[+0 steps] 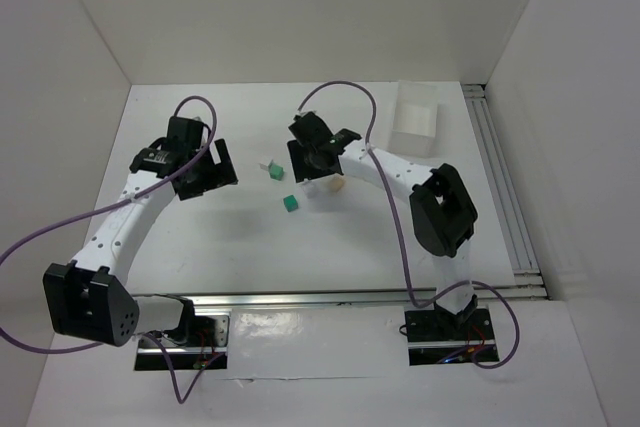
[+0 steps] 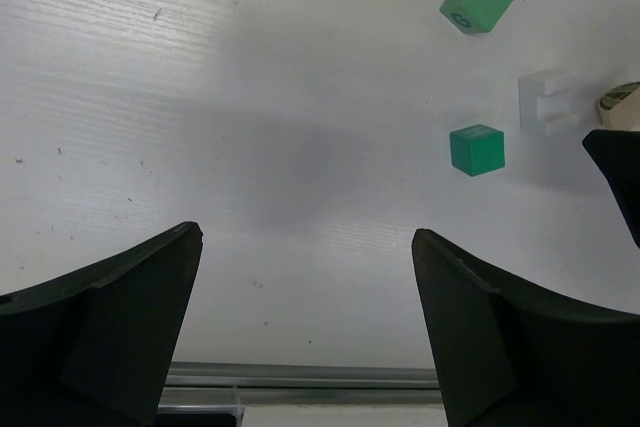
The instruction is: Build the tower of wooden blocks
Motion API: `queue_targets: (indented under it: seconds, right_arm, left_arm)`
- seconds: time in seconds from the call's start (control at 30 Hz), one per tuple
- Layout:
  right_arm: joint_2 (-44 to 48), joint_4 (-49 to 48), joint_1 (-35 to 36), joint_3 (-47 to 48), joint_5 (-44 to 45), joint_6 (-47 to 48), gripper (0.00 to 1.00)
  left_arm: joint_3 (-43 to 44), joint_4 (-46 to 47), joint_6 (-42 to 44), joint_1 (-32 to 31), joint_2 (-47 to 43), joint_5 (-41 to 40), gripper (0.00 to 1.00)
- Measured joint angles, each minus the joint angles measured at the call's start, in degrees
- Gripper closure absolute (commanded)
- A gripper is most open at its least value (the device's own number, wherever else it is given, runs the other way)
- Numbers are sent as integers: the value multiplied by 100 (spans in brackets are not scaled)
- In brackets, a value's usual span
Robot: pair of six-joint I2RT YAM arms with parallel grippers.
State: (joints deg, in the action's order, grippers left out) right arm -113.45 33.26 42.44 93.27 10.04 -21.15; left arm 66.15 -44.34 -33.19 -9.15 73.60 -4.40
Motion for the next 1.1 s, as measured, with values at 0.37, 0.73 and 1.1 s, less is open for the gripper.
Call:
queue_targets:
  seconds: [0.37,0.73,1.1]
  right_arm:
    - [-562,42,125,-52,-59,28,32]
    - [-881,17,-140,-48,-146,118,46]
    - [-1132,26,-313,170,173,-372,30]
  left_arm:
    - [35,-7,0,0,59,-61,0]
    - [35,-7,-9,-33,59,-92,0]
    - [35,-7,-24,-90,59,-85,0]
